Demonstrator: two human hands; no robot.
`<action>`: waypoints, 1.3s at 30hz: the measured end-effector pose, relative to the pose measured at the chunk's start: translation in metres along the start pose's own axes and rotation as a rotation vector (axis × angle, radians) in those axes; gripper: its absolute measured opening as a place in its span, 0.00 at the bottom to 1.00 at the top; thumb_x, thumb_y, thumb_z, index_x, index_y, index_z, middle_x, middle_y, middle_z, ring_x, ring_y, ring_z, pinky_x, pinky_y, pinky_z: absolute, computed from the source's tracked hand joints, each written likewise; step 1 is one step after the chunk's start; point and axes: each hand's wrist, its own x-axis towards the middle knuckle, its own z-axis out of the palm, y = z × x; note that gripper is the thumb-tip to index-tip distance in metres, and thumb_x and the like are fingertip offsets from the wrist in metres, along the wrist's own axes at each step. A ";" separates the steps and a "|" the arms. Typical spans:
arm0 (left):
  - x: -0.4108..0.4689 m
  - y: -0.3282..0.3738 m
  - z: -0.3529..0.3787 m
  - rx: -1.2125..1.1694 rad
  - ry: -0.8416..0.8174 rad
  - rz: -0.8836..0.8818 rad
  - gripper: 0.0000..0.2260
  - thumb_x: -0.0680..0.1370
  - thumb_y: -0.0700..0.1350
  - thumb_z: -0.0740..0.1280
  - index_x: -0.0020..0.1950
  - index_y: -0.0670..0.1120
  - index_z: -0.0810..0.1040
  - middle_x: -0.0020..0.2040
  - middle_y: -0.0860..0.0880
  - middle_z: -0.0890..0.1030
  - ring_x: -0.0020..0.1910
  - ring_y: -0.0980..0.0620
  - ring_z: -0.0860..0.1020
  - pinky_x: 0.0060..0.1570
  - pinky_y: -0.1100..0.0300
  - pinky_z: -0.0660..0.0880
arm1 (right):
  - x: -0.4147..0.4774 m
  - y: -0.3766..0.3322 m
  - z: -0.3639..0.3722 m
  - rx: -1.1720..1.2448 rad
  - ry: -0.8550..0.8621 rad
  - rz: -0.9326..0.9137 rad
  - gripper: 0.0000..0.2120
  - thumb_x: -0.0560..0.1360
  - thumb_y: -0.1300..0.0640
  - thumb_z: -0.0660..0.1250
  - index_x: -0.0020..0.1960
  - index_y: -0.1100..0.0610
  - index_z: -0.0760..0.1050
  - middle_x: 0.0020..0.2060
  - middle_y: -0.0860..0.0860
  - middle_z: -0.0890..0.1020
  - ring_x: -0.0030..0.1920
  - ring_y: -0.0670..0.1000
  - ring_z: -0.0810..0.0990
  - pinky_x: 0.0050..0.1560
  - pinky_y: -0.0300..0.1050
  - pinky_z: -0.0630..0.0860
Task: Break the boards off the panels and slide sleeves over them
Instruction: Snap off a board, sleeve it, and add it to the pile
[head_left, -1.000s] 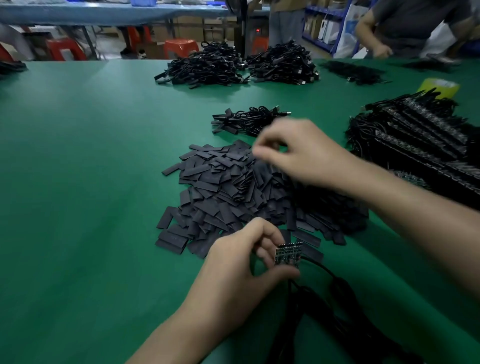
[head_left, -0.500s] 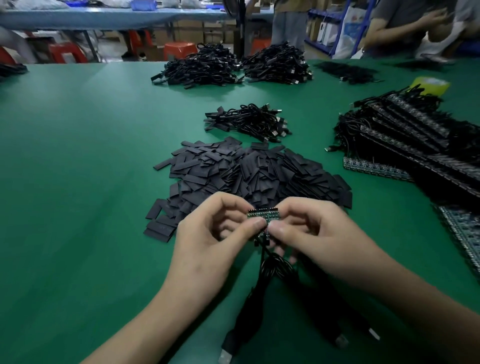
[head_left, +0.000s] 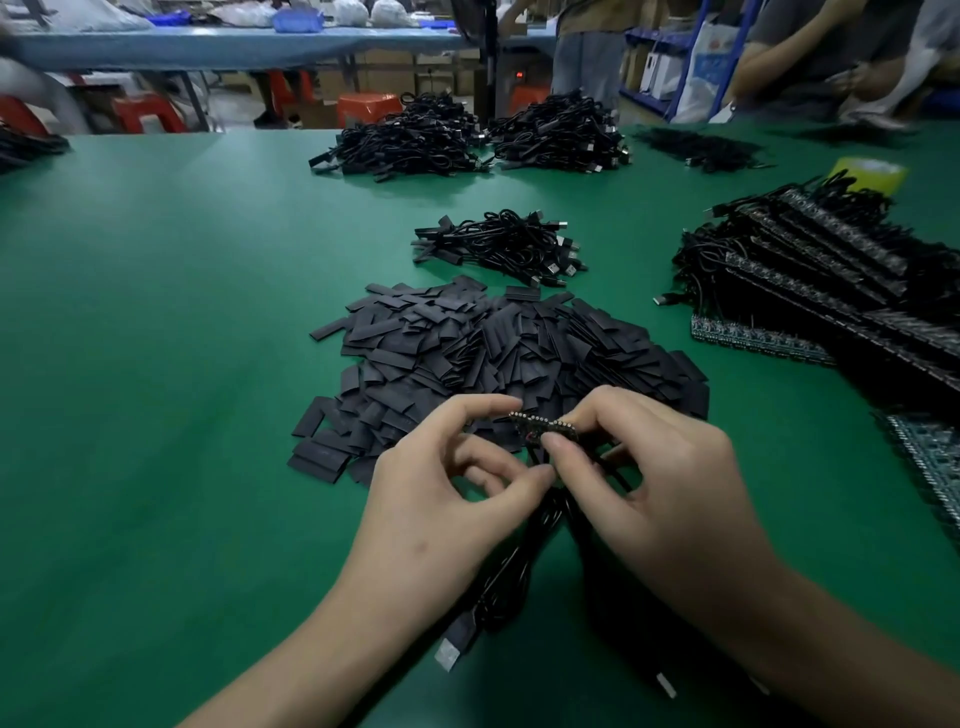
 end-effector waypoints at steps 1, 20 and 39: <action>-0.001 0.001 0.001 0.024 0.008 0.025 0.16 0.71 0.43 0.78 0.55 0.56 0.79 0.35 0.53 0.84 0.31 0.61 0.76 0.38 0.72 0.72 | 0.000 0.000 0.000 -0.009 -0.003 -0.007 0.06 0.79 0.56 0.69 0.43 0.55 0.76 0.37 0.44 0.77 0.37 0.44 0.76 0.38 0.44 0.74; -0.001 0.010 0.003 -0.054 0.016 0.021 0.13 0.71 0.41 0.76 0.47 0.52 0.74 0.35 0.50 0.82 0.32 0.56 0.72 0.32 0.62 0.67 | 0.001 -0.001 -0.006 -0.128 -0.038 0.022 0.08 0.78 0.55 0.68 0.43 0.54 0.71 0.31 0.45 0.75 0.32 0.48 0.74 0.33 0.52 0.73; 0.016 0.003 -0.032 -0.216 -0.411 -0.139 0.09 0.74 0.45 0.74 0.53 0.50 0.83 0.36 0.50 0.78 0.33 0.53 0.73 0.33 0.66 0.71 | 0.015 0.007 -0.023 0.794 -0.403 0.586 0.06 0.78 0.62 0.70 0.42 0.60 0.79 0.33 0.53 0.85 0.32 0.47 0.79 0.38 0.37 0.78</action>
